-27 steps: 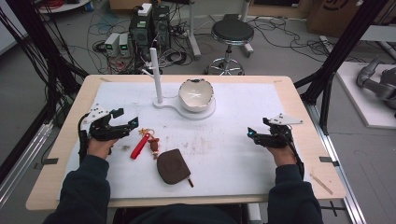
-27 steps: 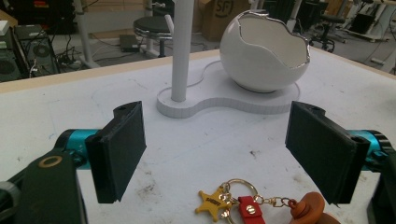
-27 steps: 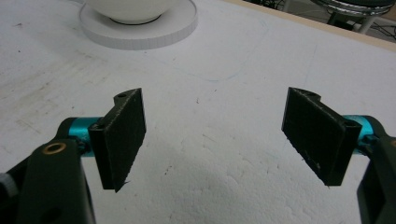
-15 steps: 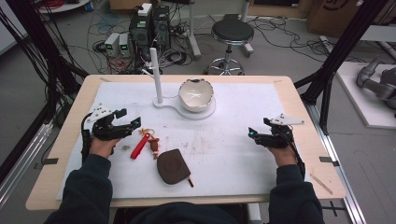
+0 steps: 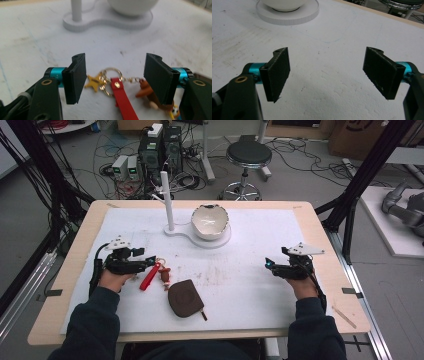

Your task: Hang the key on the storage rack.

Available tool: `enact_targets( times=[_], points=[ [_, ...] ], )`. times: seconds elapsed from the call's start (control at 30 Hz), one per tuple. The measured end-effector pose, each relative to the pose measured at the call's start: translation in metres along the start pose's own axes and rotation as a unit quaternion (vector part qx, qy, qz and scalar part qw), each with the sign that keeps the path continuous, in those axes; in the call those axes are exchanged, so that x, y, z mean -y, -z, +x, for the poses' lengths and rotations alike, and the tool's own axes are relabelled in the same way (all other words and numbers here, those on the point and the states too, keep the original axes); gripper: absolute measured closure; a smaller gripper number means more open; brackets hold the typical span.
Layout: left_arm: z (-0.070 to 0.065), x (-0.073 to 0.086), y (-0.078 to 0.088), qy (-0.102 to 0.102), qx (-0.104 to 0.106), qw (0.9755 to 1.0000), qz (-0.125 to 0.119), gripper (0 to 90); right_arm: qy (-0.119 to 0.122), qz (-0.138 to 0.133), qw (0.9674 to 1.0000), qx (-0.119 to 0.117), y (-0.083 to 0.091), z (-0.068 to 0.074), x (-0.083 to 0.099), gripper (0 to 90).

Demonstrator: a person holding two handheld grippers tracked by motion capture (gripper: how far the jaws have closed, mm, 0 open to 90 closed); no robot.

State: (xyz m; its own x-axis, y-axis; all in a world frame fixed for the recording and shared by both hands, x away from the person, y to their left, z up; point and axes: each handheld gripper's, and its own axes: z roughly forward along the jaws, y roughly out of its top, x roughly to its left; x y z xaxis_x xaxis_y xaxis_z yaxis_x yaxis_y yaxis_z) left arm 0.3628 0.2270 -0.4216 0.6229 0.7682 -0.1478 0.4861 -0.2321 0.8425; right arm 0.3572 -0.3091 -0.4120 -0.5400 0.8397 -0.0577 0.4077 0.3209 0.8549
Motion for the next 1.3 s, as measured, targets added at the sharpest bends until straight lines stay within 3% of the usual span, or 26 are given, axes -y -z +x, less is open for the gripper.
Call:
enact_targets(
  times=[0.03,0.1,0.23,0.4,0.47,0.53,0.63,0.67,0.77,0.8,0.83,0.9,1.0,1.13,1.3],
  points=[
    [0.000,0.000,0.000,0.000,0.000,1.0000,0.000,34.7,0.000,0.000,1.0000,0.000,0.000,0.000,0.000,22.1],
    [-0.005,0.004,-0.001,-0.012,-0.007,0.9995,0.030,34.9,0.001,0.002,1.0000,0.000,-0.001,0.000,-0.001,22.1],
    [-0.004,0.008,0.001,-0.003,-0.021,0.9990,0.041,33.2,0.000,0.004,1.0000,-0.001,-0.002,0.000,0.000,22.1],
    [-0.006,0.013,-0.001,0.007,-0.005,0.9978,0.066,29.9,0.001,0.003,1.0000,-0.002,-0.002,-0.001,0.000,22.1],
    [-0.011,0.015,-0.005,-0.013,0.001,0.9950,0.099,30.0,0.002,0.003,1.0000,-0.002,-0.002,0.000,0.000,22.1],
    [-0.013,0.016,-0.007,-0.021,0.000,0.9937,0.110,30.7,0.002,0.006,1.0000,-0.003,-0.002,0.000,0.000,22.1],
    [-0.020,0.016,-0.013,-0.066,-0.029,0.9873,0.142,37.0,0.002,0.007,1.0000,-0.002,-0.003,0.000,0.000,22.1],
    [-0.020,0.014,-0.013,-0.065,-0.033,0.9866,0.146,41.8,0.003,0.008,1.0000,-0.002,-0.004,0.001,0.001,22.1],
    [-0.020,0.013,-0.013,-0.069,-0.038,0.9866,0.143,46.9,0.002,0.012,0.9999,-0.002,-0.004,0.001,0.001,22.1],
    [-0.019,0.013,-0.012,-0.072,-0.033,0.9871,0.139,69.2,0.004,0.012,0.9999,-0.004,-0.004,0.002,0.001,22.1],
    [-0.018,0.013,-0.011,-0.078,-0.039,0.9866,0.138,72.6,0.005,0.012,0.9999,-0.004,-0.004,0.002,0.001,22.1],
    [-0.013,0.013,-0.011,-0.066,-0.039,0.9883,0.132,73.9,0.006,0.013,0.9999,-0.004,-0.004,0.002,0.001,22.1],
    [-0.006,0.013,-0.010,-0.055,-0.061,0.9896,0.118,74.3,0.005,0.014,0.9999,-0.003,-0.005,0.002,0.001,22.1],
    [0.002,0.011,-0.005,-0.025,-0.071,0.9946,0.072,74.5,0.004,0.014,0.9999,-0.003,-0.005,0.002,0.001,22.1],
    [0.001,0.013,-0.008,-0.031,-0.069,0.9941,0.078,73.2,0.004,0.015,0.9999,-0.003,-0.005,0.002,0.002,22.1]
  ],
)
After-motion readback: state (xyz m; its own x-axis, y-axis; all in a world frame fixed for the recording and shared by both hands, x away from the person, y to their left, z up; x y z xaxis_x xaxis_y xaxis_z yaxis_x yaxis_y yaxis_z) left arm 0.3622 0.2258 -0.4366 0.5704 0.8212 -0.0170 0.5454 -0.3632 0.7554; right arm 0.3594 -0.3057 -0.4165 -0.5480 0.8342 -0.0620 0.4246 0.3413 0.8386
